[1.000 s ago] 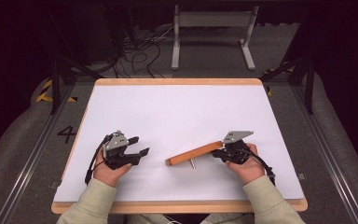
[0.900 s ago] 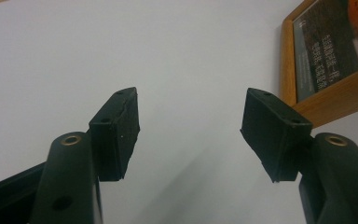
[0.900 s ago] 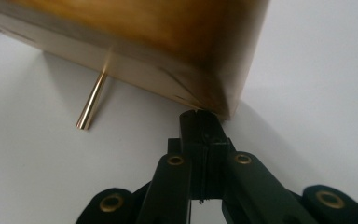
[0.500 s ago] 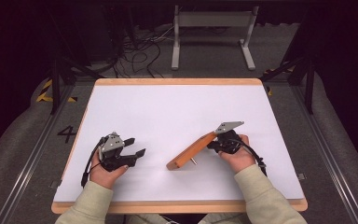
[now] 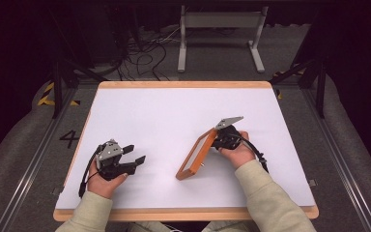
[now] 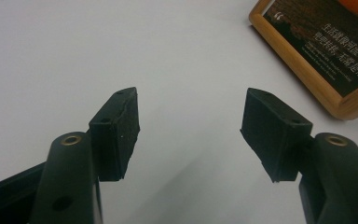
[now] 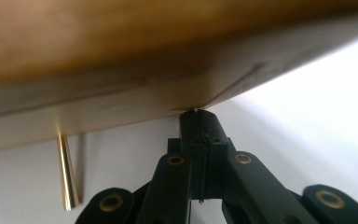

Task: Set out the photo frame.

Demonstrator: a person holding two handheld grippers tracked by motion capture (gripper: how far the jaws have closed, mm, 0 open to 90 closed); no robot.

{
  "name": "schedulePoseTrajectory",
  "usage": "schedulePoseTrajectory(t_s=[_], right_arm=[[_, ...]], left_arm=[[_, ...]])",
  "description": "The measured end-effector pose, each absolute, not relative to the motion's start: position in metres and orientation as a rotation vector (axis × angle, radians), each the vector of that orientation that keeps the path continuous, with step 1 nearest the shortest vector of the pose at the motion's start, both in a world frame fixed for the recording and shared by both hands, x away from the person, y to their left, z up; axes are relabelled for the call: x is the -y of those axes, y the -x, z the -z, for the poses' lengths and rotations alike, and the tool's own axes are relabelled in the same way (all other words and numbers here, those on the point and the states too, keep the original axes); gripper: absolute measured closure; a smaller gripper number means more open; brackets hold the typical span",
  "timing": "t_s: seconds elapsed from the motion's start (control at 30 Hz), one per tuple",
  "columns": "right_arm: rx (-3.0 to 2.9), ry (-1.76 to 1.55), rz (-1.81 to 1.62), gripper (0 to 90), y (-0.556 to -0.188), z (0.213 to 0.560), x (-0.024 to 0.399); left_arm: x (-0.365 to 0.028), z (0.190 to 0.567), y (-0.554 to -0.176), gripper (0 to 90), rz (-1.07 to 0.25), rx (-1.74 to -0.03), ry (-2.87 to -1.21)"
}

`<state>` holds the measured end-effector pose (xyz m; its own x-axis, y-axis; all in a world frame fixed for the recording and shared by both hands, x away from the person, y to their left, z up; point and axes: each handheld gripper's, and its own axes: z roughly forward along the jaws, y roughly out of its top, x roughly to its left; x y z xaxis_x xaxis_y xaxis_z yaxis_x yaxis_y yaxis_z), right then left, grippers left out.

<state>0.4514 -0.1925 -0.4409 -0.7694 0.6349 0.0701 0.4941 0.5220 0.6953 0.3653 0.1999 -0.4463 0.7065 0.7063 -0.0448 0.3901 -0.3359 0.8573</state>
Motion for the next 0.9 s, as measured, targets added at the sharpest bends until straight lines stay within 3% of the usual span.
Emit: schedulePoseTrajectory(t_s=[0.73,0.9], right_arm=[[-2.608,-0.953,-1.211,90.0,-0.472,0.446,0.154],[-2.607,-0.953,-1.213,86.1,-0.472,0.445,0.155]], left_arm=[[-0.194,0.447,-0.370,37.1,-0.401,-0.829,-1.973],[-0.195,0.447,-0.370,37.1,-0.398,-0.829,-1.973]])
